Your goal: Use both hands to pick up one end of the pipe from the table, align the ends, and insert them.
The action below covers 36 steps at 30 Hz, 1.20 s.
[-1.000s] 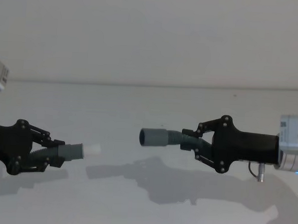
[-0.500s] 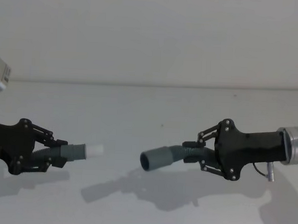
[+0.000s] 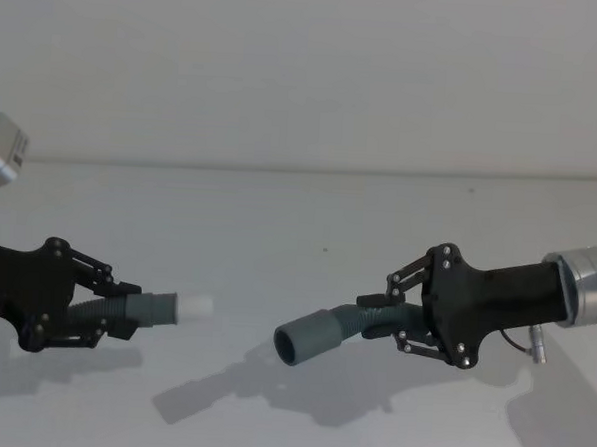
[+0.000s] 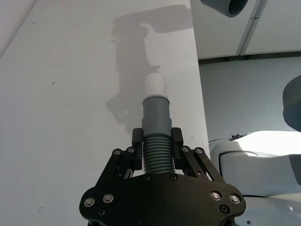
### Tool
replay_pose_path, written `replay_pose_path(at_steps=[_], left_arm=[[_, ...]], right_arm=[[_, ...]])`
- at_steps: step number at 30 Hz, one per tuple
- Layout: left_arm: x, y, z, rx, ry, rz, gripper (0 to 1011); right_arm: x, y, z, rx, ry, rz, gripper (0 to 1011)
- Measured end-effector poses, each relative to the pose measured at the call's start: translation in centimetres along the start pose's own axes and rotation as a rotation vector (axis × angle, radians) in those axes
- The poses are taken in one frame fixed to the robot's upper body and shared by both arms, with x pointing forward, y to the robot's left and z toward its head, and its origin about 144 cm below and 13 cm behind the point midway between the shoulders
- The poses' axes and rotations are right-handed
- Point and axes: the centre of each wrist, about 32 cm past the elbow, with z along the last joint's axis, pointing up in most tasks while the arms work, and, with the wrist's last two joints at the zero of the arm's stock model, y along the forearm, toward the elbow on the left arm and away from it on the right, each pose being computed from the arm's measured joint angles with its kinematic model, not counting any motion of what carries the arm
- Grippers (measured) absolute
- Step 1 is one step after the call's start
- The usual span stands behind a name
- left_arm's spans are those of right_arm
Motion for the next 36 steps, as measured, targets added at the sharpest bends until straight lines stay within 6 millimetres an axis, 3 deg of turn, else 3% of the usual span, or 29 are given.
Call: replay_pose_path(at_steps=[36], left_arm=[[0.1,-0.1,0.3,0.004,-0.009,-0.016,325]], right_arm=[[-1.1,1.1,0.6,-0.265,0.045,-0.099,186]])
